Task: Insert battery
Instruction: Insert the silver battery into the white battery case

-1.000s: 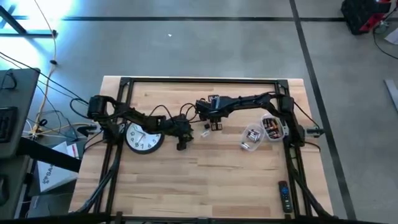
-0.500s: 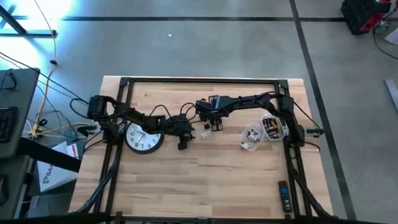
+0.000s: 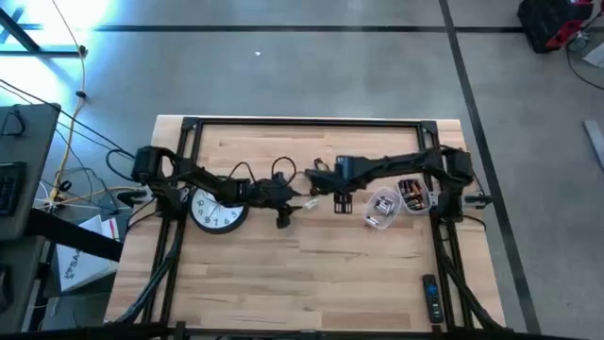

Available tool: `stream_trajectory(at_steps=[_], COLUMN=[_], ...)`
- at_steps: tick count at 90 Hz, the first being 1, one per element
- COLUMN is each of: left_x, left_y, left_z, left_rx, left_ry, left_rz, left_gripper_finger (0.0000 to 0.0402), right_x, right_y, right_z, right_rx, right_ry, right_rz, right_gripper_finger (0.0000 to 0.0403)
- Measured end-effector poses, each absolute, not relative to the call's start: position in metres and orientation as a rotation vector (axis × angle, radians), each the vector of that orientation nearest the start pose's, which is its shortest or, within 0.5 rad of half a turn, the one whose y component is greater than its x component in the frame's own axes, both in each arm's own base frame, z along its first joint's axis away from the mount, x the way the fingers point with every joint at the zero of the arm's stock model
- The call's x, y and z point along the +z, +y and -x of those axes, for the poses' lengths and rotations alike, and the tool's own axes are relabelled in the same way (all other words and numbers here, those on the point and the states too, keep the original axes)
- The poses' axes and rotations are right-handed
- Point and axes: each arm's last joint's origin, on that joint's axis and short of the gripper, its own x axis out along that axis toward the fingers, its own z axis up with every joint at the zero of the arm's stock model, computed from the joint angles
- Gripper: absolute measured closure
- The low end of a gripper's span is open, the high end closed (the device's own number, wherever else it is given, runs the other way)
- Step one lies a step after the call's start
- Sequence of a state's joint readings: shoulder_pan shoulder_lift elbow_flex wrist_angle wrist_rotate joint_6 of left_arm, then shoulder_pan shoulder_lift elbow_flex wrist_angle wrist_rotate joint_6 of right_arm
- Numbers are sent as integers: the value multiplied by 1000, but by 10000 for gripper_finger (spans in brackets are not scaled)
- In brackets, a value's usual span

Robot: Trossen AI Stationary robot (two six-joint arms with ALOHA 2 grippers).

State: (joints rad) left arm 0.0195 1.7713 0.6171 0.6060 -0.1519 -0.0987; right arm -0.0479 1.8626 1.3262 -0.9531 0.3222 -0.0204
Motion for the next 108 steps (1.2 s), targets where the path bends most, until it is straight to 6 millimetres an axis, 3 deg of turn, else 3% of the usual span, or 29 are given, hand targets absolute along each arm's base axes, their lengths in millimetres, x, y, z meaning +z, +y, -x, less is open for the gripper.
stream_trajectory(at_steps=[19,28,67,82,108], left_x=[101,94,81,81,79], left_y=[-1,-9,-10,-10,-9], left_z=[-324,-336,-351,-351,-349], left_rx=[171,179,338,341,337], left_ry=[537,553,586,585,614], left_rz=[101,61,22,21,-2], left_gripper_finger=[170,164,163,163,163], right_x=[168,168,230,237,227], right_y=[-2,9,47,52,58], right_z=[-313,-305,-282,-284,-294], right_rx=[-317,-310,-285,-273,-246], right_ry=[1397,1357,1106,1023,1011], right_rz=[163,165,264,265,285], right_gripper_finger=[199,199,199,199,199])
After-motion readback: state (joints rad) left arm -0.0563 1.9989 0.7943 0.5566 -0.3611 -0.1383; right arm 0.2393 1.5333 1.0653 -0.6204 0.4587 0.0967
